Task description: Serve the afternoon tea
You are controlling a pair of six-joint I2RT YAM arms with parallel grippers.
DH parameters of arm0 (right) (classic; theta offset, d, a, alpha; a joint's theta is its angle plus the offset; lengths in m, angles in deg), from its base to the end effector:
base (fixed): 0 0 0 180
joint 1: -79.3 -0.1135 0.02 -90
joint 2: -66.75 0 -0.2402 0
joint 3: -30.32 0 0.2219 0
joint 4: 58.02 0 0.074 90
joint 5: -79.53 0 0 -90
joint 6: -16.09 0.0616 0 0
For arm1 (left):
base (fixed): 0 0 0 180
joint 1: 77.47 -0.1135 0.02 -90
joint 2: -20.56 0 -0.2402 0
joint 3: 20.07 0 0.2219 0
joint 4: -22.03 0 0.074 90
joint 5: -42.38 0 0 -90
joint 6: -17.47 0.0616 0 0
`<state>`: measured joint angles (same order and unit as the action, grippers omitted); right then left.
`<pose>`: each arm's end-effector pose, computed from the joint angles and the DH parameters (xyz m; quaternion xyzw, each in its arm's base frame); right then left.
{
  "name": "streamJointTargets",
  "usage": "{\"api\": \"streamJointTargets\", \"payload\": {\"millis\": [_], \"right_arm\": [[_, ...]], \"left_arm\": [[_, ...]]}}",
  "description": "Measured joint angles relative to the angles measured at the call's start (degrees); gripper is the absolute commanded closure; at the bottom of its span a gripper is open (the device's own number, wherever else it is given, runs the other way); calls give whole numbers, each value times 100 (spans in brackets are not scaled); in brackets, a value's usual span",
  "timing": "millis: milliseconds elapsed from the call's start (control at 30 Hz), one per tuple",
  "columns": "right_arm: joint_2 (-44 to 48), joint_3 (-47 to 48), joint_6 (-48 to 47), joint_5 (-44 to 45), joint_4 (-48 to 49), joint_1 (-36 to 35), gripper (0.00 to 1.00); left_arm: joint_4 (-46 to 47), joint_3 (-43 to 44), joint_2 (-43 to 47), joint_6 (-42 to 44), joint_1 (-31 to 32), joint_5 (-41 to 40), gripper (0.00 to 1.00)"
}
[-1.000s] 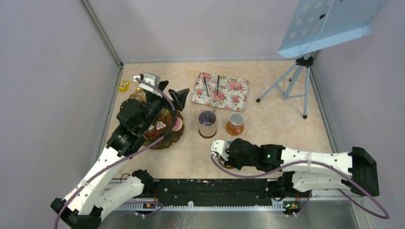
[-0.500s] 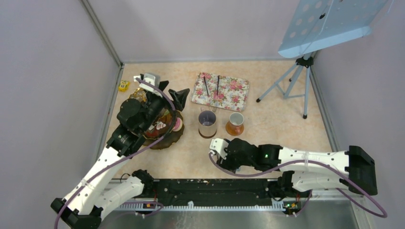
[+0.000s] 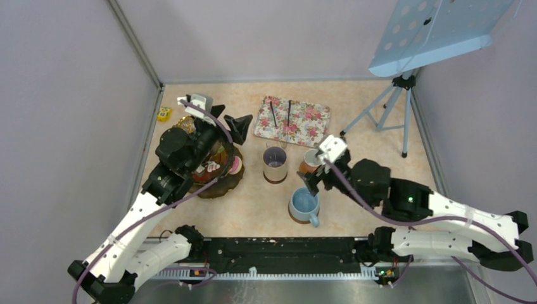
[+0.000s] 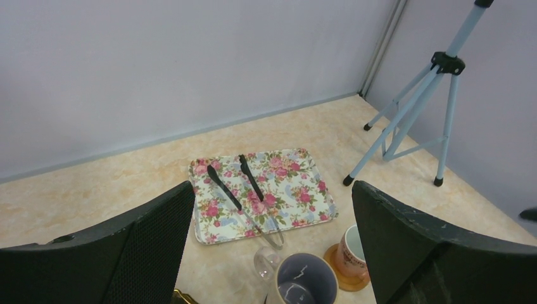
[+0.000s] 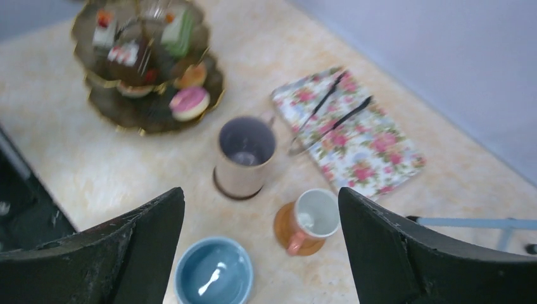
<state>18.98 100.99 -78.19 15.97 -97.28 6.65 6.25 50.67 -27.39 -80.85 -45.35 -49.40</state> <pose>0.0819 0.1702 0.3413 -0.3774 0.6954 0.1764 0.5855 0.1689 -0.1038 0.3944 0.1252 0.6506 -0.2492 0.7063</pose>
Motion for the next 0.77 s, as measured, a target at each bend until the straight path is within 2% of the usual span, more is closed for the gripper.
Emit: {"api": "streamJointTargets", "payload": {"millis": [133, 300, 500, 767], "right_arm": [[544, 332, -260, 852, 393, 0, 11], [1246, 391, -979, 1434, 1128, 0, 11], [1519, 678, -1755, 1694, 1954, 0, 10], [1843, 874, -1932, 1733, 2323, 0, 10]], "left_arm": [[-22, 317, -22, -57, 0, -42, 1], [-114, 1016, 13, 48, -2, -256, 1], [-197, 1725, 393, 437, -7, -682, 1], [-129, 2361, 817, 986, -7, -944, 1]]}}
